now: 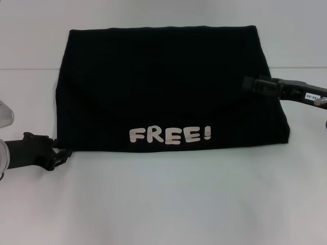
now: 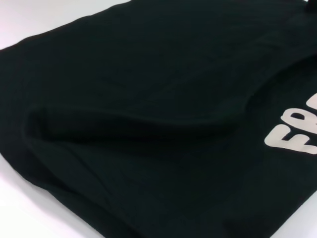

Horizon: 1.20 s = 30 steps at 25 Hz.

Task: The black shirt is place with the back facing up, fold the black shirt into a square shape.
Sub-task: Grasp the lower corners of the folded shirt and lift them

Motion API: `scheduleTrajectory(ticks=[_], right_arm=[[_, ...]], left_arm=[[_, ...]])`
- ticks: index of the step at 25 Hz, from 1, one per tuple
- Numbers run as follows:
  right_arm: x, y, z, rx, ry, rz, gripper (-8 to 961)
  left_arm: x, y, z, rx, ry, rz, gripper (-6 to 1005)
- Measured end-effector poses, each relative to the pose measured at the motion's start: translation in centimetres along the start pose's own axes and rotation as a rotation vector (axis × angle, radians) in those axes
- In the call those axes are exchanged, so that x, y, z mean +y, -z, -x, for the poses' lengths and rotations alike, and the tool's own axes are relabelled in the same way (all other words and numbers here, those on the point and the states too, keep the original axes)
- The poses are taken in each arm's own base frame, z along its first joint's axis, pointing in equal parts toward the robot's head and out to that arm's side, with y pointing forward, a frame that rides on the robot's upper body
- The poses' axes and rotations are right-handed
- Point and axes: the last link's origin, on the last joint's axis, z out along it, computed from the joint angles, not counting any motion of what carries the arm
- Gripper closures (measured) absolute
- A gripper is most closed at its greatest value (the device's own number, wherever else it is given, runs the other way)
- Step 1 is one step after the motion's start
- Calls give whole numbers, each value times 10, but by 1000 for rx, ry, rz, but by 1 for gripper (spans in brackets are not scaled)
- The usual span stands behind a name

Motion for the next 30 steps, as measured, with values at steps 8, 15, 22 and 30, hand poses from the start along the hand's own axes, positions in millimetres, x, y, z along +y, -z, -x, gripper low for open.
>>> scheduleTrajectory(ticks=[8, 15, 22, 30], right_arm=[[-5, 5, -4, 29, -1, -17, 238], [-26, 22, -8, 148, -78, -120, 239], [-38, 30, -11, 273, -115, -200, 239], [-45, 23, -18, 303, -76, -275, 239]], left_arm=[[0, -2, -6, 11, -4, 0, 725], [-3, 1, -10, 15, -3, -6, 988], [-5, 3, -11, 16, 8, -15, 992], [-6, 3, -12, 14, 7, -14, 992]])
